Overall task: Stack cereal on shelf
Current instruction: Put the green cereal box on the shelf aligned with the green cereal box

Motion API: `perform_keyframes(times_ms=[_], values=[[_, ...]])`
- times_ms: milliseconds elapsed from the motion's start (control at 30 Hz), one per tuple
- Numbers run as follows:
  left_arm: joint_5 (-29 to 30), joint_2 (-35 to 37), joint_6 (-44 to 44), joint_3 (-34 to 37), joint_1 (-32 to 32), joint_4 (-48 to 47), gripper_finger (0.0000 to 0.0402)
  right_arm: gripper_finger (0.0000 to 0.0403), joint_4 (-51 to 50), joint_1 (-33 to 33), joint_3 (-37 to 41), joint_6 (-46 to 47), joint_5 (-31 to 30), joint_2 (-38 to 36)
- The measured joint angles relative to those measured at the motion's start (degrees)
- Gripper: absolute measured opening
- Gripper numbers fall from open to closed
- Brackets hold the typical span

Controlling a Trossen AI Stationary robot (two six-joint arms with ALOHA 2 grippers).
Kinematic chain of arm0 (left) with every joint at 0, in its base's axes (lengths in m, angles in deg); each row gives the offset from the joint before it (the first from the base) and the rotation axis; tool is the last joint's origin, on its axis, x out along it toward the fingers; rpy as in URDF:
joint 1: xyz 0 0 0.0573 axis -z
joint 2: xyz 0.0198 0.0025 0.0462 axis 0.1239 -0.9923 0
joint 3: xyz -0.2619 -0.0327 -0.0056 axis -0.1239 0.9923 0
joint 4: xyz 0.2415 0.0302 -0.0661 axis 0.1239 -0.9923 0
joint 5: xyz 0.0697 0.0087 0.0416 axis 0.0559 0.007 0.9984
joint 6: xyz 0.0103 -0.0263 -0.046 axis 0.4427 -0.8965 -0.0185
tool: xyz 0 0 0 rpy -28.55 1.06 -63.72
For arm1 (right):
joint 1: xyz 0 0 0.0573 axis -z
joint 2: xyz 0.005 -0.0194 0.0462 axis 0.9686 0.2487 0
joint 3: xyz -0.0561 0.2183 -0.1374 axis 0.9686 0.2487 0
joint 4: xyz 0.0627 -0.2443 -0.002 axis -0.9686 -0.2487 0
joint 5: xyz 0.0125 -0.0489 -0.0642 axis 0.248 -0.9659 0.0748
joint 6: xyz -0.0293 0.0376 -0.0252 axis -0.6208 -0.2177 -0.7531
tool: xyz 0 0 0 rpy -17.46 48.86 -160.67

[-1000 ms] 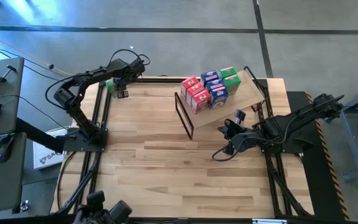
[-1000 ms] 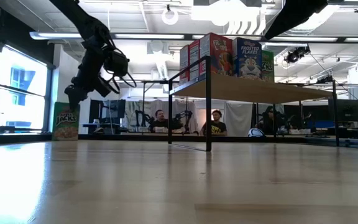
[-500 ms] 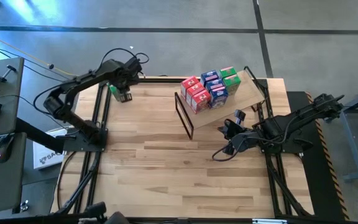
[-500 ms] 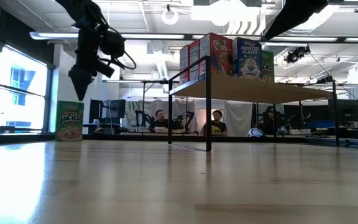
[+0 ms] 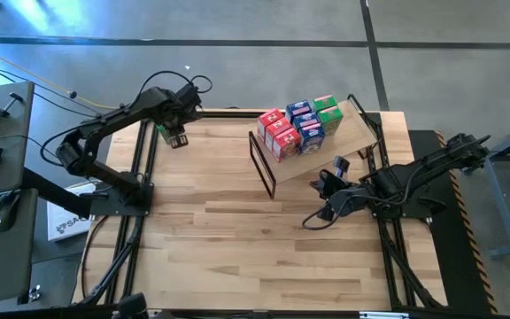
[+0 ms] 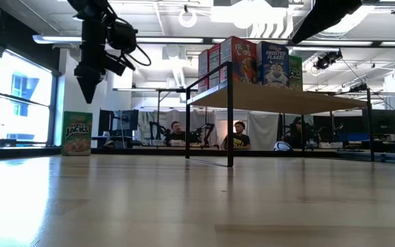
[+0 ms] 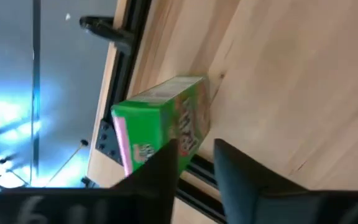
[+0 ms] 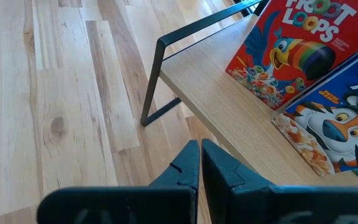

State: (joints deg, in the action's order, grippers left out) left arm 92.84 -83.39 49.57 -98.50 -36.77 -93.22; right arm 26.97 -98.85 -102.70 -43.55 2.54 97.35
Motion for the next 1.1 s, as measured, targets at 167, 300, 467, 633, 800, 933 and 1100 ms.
perform_keyframes(times_ms=[167,300,467,633,800,933,1100], values=[[2.4,-0.9,0.0,0.0,-1.9,0.7,0.0172,0.0000,0.1,0.0,0.0,0.0,0.5,0.0],[2.9,-2.3,0.0,0.0,-4.4,1.4,0.0226,0.0000,0.3,0.0,0.0,0.0,0.8,0.0],[4.6,-4.8,0.0,0.0,-6.7,2.1,0.0259,0.0000,0.3,0.0,0.0,0.0,0.9,0.0],[4.0,-7.1,0.1,0.0,-8.5,2.9,0.0264,0.0000,0.3,0.0,0.0,0.0,1.0,0.0],[4.1,-8.3,1.0,0.0,-9.8,4.8,0.0264,0.0000,0.3,0.0,0.0,0.0,1.1,0.0],[2.6,-9.0,1.6,0.0,-10.5,4.4,0.0264,0.0000,0.3,0.0,0.0,0.0,1.2,0.0],[0.3,-10.0,1.5,0.0,-11.0,4.1,0.0259,0.0000,0.3,0.0,0.0,0.0,1.2,0.0]])
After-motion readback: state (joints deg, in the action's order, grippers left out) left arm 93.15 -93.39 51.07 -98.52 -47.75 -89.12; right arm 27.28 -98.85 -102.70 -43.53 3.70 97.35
